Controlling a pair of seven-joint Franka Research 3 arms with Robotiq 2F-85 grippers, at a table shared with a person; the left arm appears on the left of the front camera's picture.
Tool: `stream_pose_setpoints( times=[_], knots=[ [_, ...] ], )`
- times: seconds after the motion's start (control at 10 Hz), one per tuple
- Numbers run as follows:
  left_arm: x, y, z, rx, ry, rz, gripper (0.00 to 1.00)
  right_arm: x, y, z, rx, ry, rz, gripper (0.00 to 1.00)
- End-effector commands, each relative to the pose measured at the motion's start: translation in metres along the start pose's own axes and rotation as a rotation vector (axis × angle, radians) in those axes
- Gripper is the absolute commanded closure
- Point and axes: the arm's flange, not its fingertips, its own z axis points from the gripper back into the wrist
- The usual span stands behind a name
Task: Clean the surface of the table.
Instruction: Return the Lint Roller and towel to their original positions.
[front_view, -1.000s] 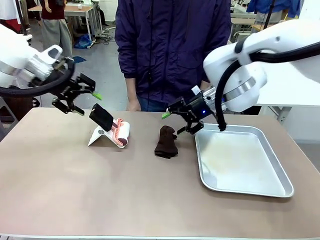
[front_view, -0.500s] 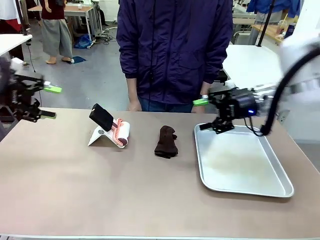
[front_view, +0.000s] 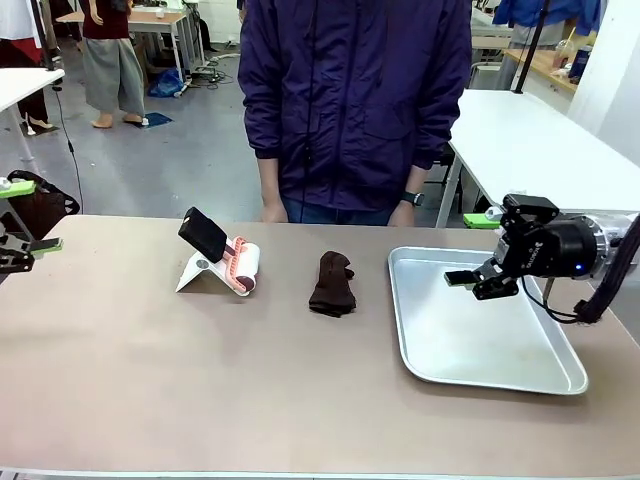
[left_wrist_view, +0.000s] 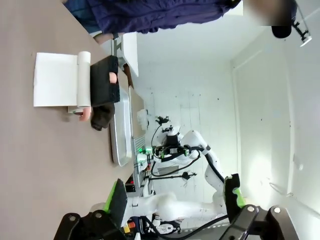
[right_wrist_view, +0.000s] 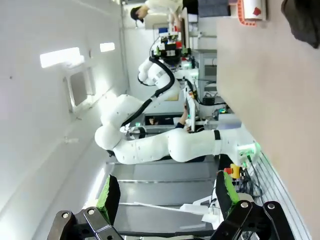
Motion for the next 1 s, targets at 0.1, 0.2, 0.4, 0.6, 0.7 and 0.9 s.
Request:
stream_pose_setpoints(
  times=[0.1, 0.2, 0.4, 0.6, 0.7, 0.9],
  knots=[
    [0.000, 0.000, 0.000, 0.000, 0.000, 0.000, 0.00, 0.000, 0.000, 0.000, 0.000, 0.000, 0.000, 0.00],
    [0.000, 0.000, 0.000, 0.000, 0.000, 0.000, 0.00, 0.000, 0.000, 0.000, 0.000, 0.000, 0.000, 0.00],
    [0.000, 0.000, 0.000, 0.000, 0.000, 0.000, 0.00, 0.000, 0.000, 0.000, 0.000, 0.000, 0.000, 0.00],
    [0.000, 0.000, 0.000, 0.000, 0.000, 0.000, 0.00, 0.000, 0.000, 0.000, 0.000, 0.000, 0.000, 0.00],
    [0.000, 0.000, 0.000, 0.000, 0.000, 0.000, 0.00, 0.000, 0.000, 0.000, 0.000, 0.000, 0.000, 0.00],
    [0.000, 0.000, 0.000, 0.000, 0.000, 0.000, 0.00, 0.000, 0.000, 0.000, 0.000, 0.000, 0.000, 0.00]
  ],
)
